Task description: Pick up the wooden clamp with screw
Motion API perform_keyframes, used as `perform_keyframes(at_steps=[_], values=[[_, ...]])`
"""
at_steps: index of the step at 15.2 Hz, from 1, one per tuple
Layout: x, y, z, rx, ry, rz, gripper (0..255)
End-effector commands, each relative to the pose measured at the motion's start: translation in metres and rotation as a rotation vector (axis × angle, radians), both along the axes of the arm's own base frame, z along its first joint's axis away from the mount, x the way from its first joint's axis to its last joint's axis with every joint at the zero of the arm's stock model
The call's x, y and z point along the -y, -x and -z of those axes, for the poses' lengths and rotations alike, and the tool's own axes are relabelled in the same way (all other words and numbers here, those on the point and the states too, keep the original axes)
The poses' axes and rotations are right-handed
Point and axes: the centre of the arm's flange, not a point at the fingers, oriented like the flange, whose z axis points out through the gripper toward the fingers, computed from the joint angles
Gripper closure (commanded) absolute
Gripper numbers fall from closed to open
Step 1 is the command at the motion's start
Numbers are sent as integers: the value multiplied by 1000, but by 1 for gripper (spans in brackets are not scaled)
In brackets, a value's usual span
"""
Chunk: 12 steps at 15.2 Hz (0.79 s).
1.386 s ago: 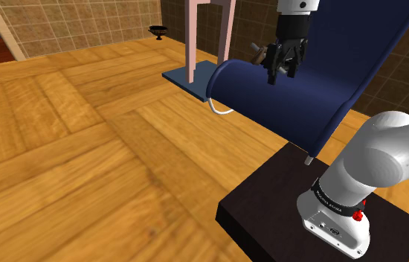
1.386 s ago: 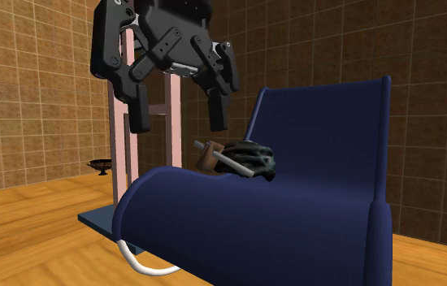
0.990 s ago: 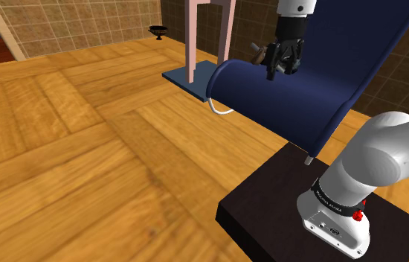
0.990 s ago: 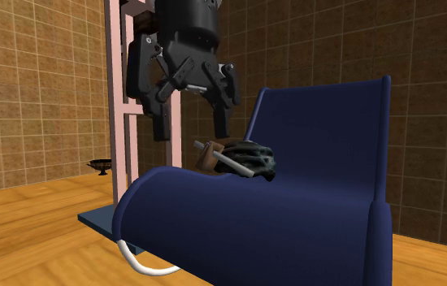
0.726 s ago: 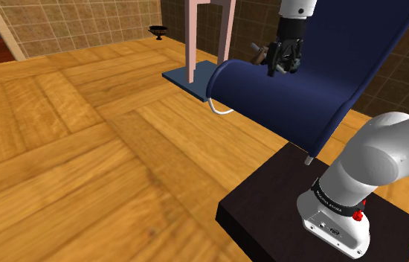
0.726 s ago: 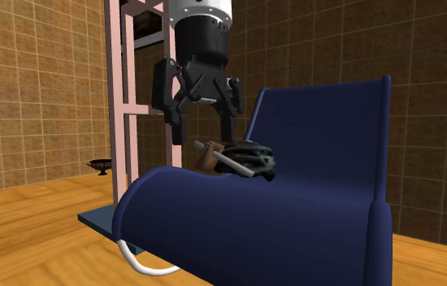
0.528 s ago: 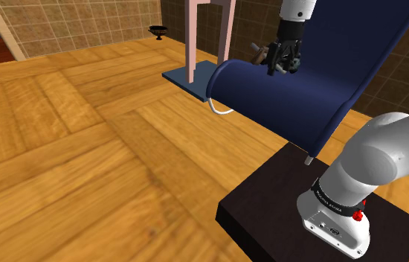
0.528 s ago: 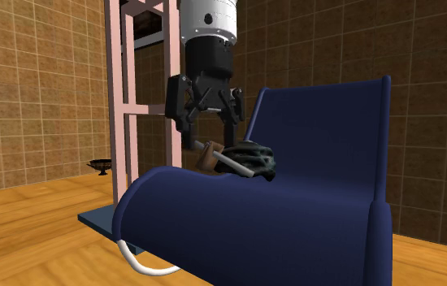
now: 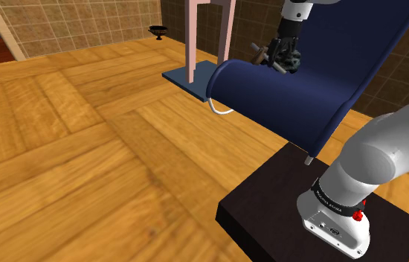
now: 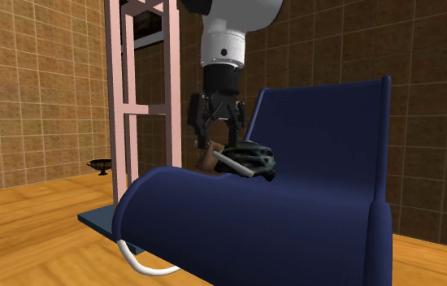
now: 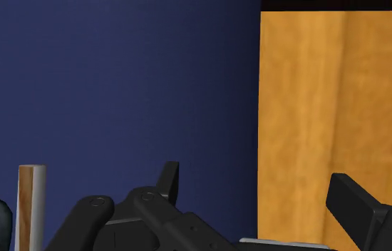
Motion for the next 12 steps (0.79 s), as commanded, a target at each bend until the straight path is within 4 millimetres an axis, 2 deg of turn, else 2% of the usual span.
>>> perform_keyframes(at_steps=[1,12], values=[[20,-11,3,19,1,-5,0],[140,-78,19,123,-5,-26,0]])
